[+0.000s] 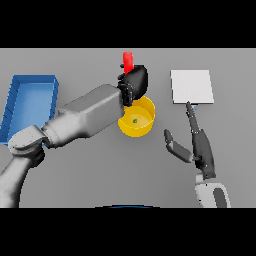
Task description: Pick up the red beaker and tilt it to pour out 1 green nut into yellow bowl. Pick up the yellow bowl and place it on the metallic measuring scale.
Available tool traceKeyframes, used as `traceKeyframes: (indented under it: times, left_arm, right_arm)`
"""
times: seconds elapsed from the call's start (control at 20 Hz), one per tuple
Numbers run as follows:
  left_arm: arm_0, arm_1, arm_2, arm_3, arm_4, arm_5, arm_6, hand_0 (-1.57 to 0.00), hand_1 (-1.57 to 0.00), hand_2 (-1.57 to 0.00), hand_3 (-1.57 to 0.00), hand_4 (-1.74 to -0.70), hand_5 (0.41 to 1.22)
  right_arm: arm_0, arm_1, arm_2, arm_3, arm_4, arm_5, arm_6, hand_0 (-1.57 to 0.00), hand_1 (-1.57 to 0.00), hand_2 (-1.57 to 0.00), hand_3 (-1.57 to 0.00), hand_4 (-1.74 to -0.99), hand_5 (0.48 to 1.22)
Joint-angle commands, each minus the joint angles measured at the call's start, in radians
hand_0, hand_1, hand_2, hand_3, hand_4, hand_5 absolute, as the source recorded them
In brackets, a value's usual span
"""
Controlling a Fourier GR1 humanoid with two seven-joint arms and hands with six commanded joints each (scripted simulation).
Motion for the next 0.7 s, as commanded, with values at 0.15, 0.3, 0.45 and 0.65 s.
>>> traceKeyframes:
  times: [0.15, 0.3, 0.45, 0.65]
  left_arm:
    - [-0.052, -0.015, -0.024, 0.041, -0.003, -0.015, -0.021, -1.57, -1.57, -1.57, -1.57, -1.73, 1.221]
    - [-0.114, -0.001, 0.019, 0.078, 0.035, 0.038, -0.036, -1.57, -1.57, -1.57, -1.57, -1.73, 1.221]
    - [-0.196, 0.037, 0.08, 0.136, 0.088, 0.061, -0.054, -1.57, -1.57, -1.57, -1.57, -1.73, 1.221]
    - [-0.272, 0.096, 0.214, 0.242, 0.194, 0.093, -0.06, -1.57, -1.57, -1.57, -1.22, -1.73, 1.221]
  right_arm:
    - [-0.003, -0.008, -0.007, 0.006, -0.01, 0.008, 0.001, 0.0, 0.0, 0.0, 0.0, -1.035, 0.685]
    - [-0.01, -0.004, -0.01, 0.012, -0.014, 0.005, -0.007, 0.0, 0.0, 0.0, 0.0, -1.035, 0.685]
    - [-0.012, -0.009, -0.005, 0.016, 0.011, -0.01, -0.012, 0.0, 0.0, 0.0, 0.0, -1.023, 0.682]
    - [-0.017, 0.0, -0.007, 0.012, -0.004, -0.005, 0.009, 0.0, 0.0, 0.0, 0.0, -1.009, 0.676]
